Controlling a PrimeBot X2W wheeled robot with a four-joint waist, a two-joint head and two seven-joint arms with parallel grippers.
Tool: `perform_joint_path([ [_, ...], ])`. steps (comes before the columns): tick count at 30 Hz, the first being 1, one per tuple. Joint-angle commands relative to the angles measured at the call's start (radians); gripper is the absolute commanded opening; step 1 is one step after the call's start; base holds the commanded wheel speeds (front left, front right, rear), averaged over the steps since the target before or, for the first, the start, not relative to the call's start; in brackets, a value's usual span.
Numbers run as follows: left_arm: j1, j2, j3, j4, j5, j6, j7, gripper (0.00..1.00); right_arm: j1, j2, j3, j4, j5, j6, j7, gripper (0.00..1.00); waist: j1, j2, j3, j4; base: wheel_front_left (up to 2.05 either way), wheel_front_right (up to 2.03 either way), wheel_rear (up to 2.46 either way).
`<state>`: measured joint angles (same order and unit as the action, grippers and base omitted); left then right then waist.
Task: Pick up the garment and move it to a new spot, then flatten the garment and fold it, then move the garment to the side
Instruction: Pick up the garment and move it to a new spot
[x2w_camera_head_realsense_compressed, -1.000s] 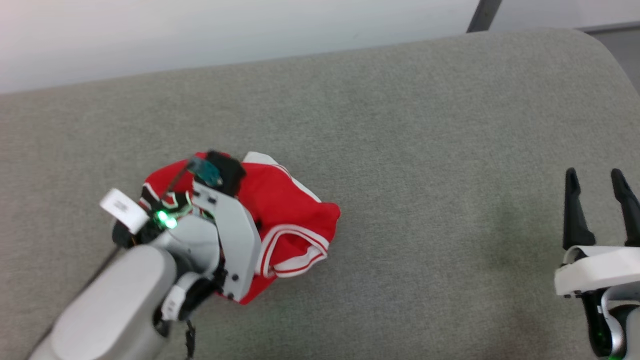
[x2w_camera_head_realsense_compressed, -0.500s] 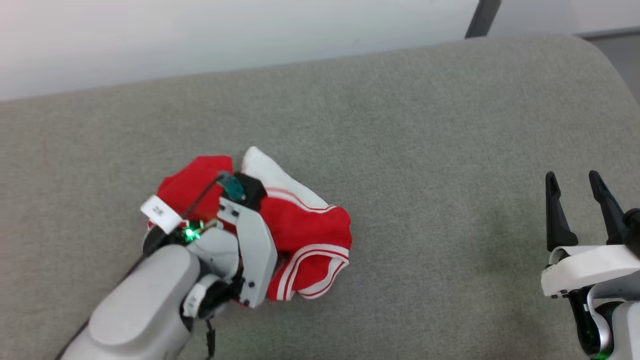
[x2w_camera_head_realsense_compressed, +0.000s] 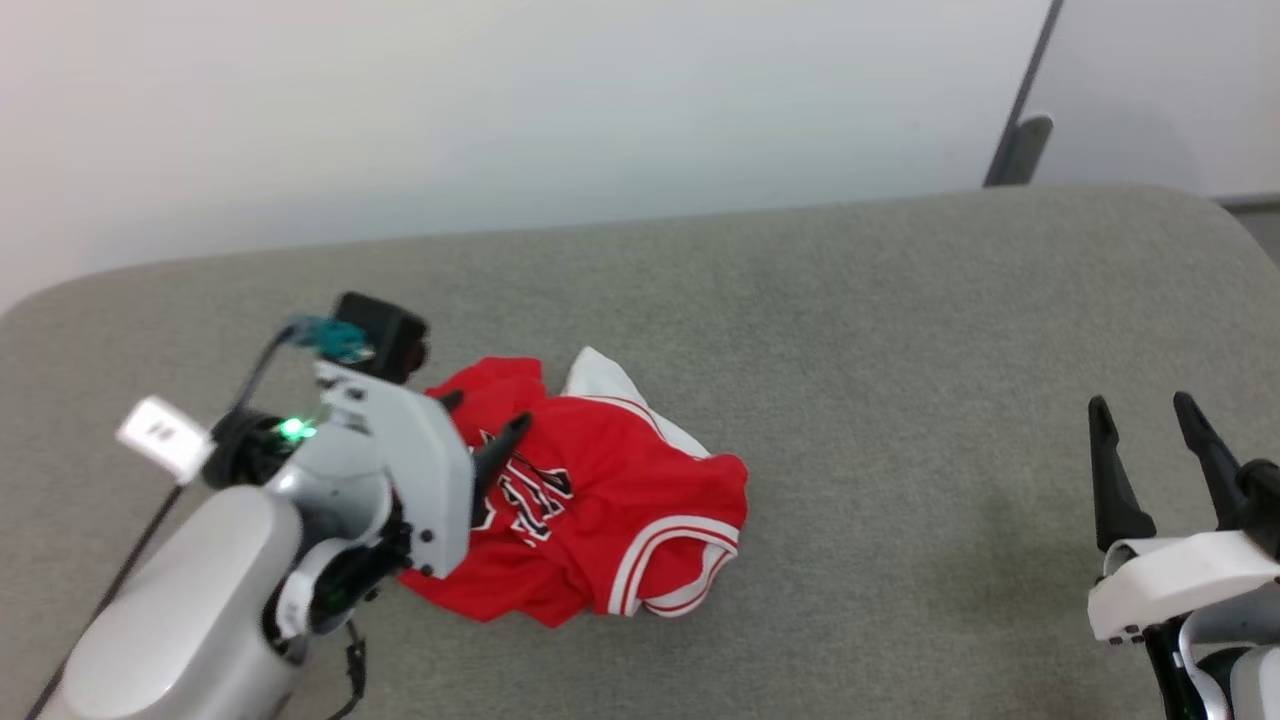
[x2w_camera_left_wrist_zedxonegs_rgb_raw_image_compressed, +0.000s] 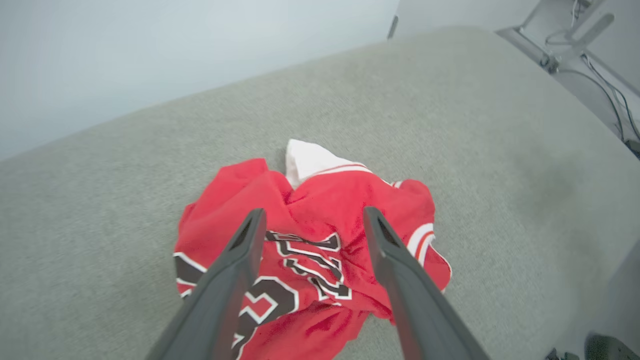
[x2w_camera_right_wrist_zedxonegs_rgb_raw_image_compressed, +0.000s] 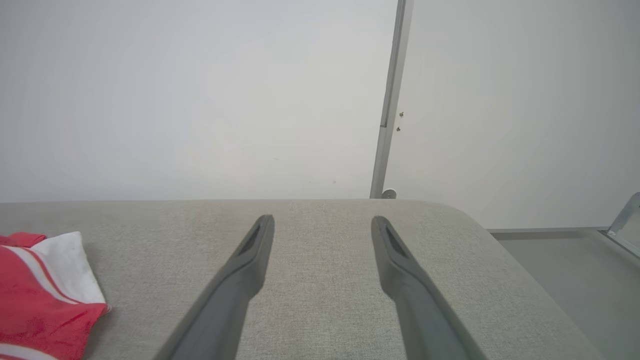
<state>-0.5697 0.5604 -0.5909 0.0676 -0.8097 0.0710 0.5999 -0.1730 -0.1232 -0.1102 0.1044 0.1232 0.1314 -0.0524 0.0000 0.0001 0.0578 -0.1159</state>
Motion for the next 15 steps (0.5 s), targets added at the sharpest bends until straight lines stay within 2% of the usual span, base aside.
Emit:
perform_joint_path([
  [1, 0.044, 0.01, 0.032, -0.011, -0.009, 0.009, -0.055, 1.0, 0.023, -0.006, 0.004, 0.0, 0.006, -0.001, -0.001, 1.0, 0.0, -0.0001, -0.051, 0.045, 0.0, 0.0, 0.0],
  [7, 0.133, 0.062, 0.117, -0.024, 0.021, 0.011, -0.258, 1.0, 0.05, -0.022, 0.0, 0.005, 0.017, -0.001, -0.007, 1.0, 0.0, -0.0001, -0.067, 0.073, 0.0, 0.0, 0.0],
  [15, 0.259, 0.096, 0.21, 0.01, 0.038, 0.003, -0.509, 1.0, 0.074, -0.031, -0.02, 0.007, 0.018, -0.001, -0.022, 1.0, 0.0, -0.0001, -0.076, 0.102, 0.0, 0.0, 0.0],
])
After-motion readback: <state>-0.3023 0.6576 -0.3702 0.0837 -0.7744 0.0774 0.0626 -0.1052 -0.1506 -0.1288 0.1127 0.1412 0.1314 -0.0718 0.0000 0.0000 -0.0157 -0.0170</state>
